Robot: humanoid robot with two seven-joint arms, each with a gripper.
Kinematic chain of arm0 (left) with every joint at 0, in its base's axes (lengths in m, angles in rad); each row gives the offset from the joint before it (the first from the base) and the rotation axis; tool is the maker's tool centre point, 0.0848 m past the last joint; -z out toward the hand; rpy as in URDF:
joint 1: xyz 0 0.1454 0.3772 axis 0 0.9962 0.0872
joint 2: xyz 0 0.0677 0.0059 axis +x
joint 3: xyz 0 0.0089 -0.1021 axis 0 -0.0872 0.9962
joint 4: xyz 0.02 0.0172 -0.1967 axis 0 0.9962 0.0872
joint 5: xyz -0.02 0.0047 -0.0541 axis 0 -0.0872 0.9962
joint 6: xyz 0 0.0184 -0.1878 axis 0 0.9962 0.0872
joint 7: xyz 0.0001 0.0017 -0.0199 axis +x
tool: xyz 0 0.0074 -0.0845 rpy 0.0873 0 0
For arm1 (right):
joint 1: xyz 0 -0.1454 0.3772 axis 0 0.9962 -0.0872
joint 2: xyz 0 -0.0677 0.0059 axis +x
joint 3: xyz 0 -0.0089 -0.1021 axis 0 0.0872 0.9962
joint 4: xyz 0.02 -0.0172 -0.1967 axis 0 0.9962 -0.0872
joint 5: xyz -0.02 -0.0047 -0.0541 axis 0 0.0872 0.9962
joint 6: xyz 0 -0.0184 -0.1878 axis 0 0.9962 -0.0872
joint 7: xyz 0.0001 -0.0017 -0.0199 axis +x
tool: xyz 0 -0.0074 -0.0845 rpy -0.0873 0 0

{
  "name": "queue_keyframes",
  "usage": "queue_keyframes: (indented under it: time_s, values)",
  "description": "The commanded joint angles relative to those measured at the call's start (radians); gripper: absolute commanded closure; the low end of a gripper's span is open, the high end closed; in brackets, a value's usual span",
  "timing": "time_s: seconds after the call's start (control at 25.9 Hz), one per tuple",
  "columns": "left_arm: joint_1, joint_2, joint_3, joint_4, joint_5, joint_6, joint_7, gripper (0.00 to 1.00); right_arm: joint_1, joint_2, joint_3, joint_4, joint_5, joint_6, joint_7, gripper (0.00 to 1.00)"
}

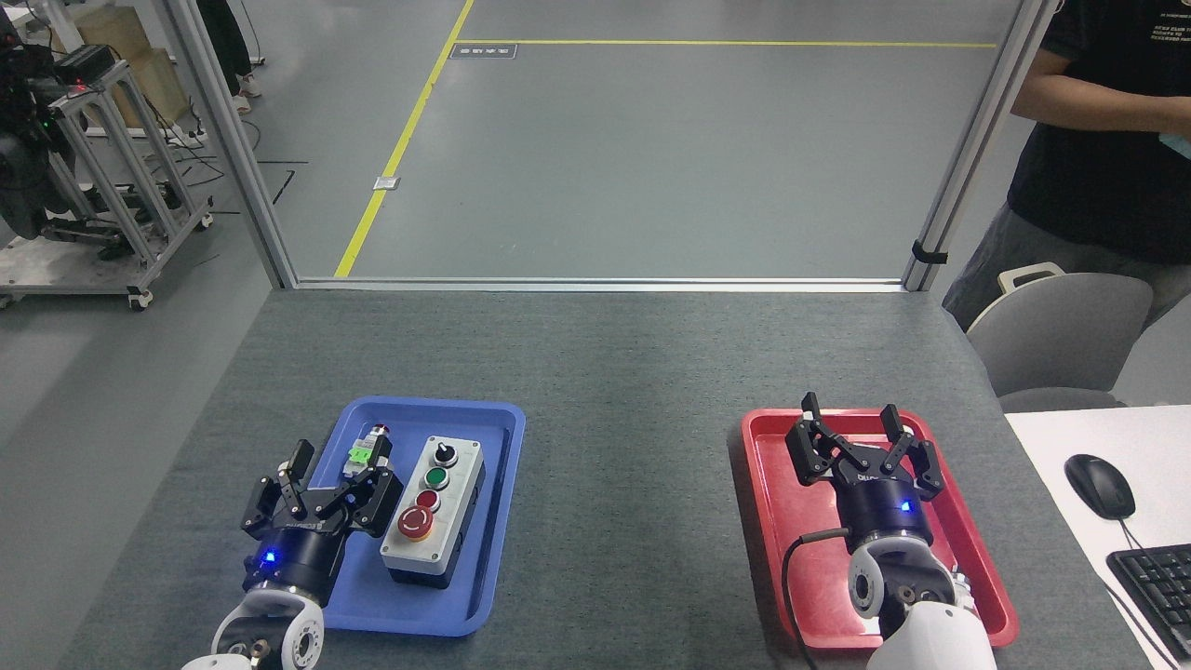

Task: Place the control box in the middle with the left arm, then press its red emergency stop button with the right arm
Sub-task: 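Grasp the gray control box in the blue tray with the left gripper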

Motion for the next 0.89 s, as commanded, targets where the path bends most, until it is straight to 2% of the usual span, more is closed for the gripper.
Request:
queue_keyframes:
  time_s: [0.0,0.19,0.27,0.39,0.58,0.85]
  values:
    - [0.003,0.004,0.008,0.003,-0.005,0.001,0.009,0.01,0.0,0.001,0.0,0.0,-0.001,-0.003,0.001,0.01]
    - [0.02,0.005,0.026,-0.015,0.005,-0.017,0.082,0.01,-0.001,0.004,-0.003,-0.001,-0.001,-0.001,0.001,0.01]
    - [0.064,0.008,0.025,-0.05,-0.005,-0.057,0.095,0.01,-0.001,0.006,-0.003,0.0,-0.001,-0.003,0.001,0.0]
    - [0.198,0.031,0.015,-0.127,-0.069,-0.186,0.115,0.01,-0.001,0.007,-0.002,0.0,-0.001,-0.003,0.001,0.01]
    - [0.221,-0.005,0.014,-0.11,-0.37,-0.138,0.121,0.01,0.002,0.011,-0.002,-0.001,-0.001,-0.003,0.001,0.01]
    - [0.179,-0.068,0.012,0.014,-0.396,-0.112,0.101,0.01,-0.001,0.015,-0.002,-0.001,-0.001,-0.001,0.001,0.0]
